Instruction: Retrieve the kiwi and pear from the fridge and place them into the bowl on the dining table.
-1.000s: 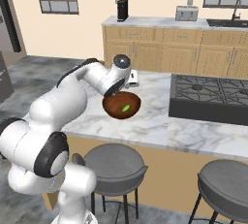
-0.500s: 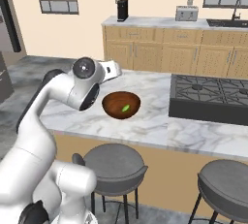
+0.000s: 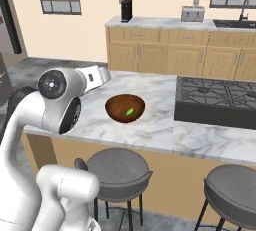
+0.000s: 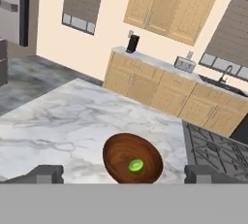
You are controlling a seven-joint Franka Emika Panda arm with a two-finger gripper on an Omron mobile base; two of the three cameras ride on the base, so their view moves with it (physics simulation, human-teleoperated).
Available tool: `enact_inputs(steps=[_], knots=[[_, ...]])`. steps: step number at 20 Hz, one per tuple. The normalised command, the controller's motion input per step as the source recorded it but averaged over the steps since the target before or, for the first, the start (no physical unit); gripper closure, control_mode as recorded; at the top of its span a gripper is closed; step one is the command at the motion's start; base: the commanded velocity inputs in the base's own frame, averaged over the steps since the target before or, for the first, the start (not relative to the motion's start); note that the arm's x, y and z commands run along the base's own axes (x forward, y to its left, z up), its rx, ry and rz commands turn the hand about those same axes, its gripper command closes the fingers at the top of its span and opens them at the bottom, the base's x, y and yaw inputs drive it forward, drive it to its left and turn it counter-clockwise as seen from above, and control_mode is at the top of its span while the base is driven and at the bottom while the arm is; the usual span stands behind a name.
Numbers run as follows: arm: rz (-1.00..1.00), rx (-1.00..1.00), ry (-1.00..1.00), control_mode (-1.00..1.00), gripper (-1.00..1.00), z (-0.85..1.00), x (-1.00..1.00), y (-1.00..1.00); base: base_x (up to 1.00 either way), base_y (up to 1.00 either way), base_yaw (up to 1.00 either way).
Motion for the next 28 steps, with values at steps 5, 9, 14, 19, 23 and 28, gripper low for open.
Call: enact_inputs(steps=[5,9,14,19,23,28], knots=[[0.00,0.00,-0.01,-1.00,-1.00,0.06,-1.00,0.00,0.00,0.00,0.00],[0.00,0.00,-0.02,-1.00,-1.00,0.00,-1.00,0.00,0.00,0.00,0.00],[0.00,0.00,0.00,-1.00,-1.00,0.03,-0.88,0.00,0.00,0.00,0.00],[0.00,0.00,0.05,1.00,-1.00,0.02,-0.60,0.00,-0.15,0.01,0.00],[0.00,0.00,0.00,1.00,-1.00,0.00,0.00,0.00,-0.39,0.41,0.05],[0.00,0.00,0.00,1.00,-1.00,0.00,0.00,0.00,-0.08,0.96,0.39]])
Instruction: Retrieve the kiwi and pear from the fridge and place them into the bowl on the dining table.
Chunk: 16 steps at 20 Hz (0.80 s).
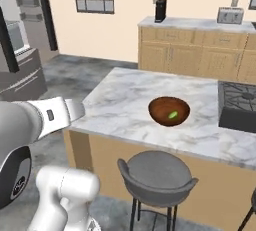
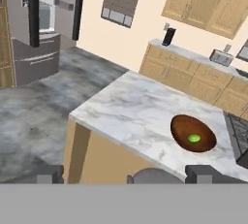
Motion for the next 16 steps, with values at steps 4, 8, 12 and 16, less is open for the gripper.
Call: enact_inputs(steps=[4,8,12,16], knots=[[0.00,0.00,0.00,1.00,-1.00,0.00,0.00,0.00,0.22,1.00,0.36],[0.00,0.00,0.00,1.00,-1.00,0.00,0.00,0.00,0.41,1.00,0.32],[0.00,0.00,0.00,1.00,-1.00,0.00,0.00,0.00,0.63,1.00,0.31],[0.00,0.00,0.00,1.00,-1.00,0.00,0.00,0.00,1.00,0.90,0.18]])
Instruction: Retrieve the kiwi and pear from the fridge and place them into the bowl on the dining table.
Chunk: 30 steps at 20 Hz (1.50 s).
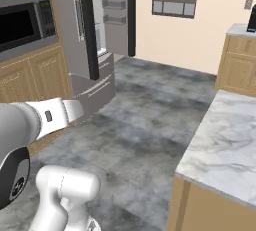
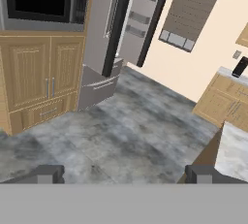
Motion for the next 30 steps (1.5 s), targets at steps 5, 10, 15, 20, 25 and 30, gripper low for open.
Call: enact_inputs(steps=[5,10,15,20,25,30], knots=[[0.00,0.00,0.00,1.00,-1.00,0.00,0.00,0.00,1.00,0.17,0.00],[0.00,0.00,0.00,1.00,-1.00,0.00,0.00,0.00,1.00,-0.28,-0.06],[0.00,0.00,0.00,1.00,-1.00,0.00,0.00,0.00,1.00,-0.41,-0.06],[0.00,0.00,0.00,1.00,-1.00,0.00,0.00,0.00,1.00,-0.23,0.00],[0.00,0.00,0.00,1.00,-1.00,0.00,0.00,0.00,1.00,-0.03,0.05],[0.00,0.00,0.00,1.00,-1.00,0.00,0.00,0.00,1.00,0.00,0.29]])
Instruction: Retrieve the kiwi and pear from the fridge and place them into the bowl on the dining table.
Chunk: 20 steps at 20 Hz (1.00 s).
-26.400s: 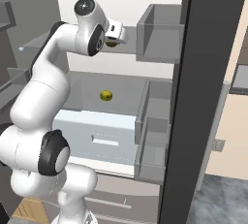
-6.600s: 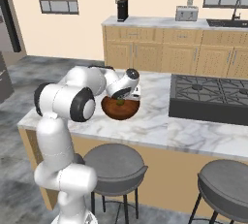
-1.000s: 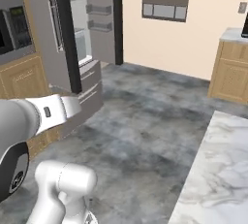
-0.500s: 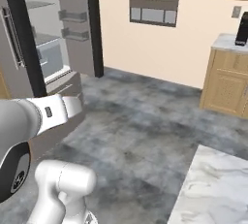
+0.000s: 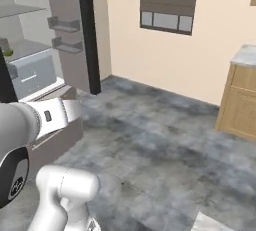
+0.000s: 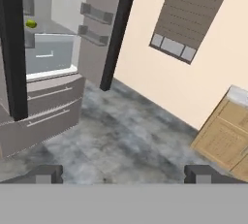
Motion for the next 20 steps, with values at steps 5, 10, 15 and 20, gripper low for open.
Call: enact_inputs(steps=[5,10,15,20], knots=[[0.00,0.00,0.00,1.00,-1.00,0.00,0.00,0.00,1.00,0.00,0.45],[0.00,0.00,0.00,1.00,-1.00,0.00,0.00,0.00,1.00,0.00,0.49],[0.00,0.00,0.00,1.00,-1.00,0.00,0.00,0.00,0.93,0.00,0.48],[0.00,0.00,0.00,1.00,-1.00,0.00,0.00,0.00,0.66,0.00,0.52]])
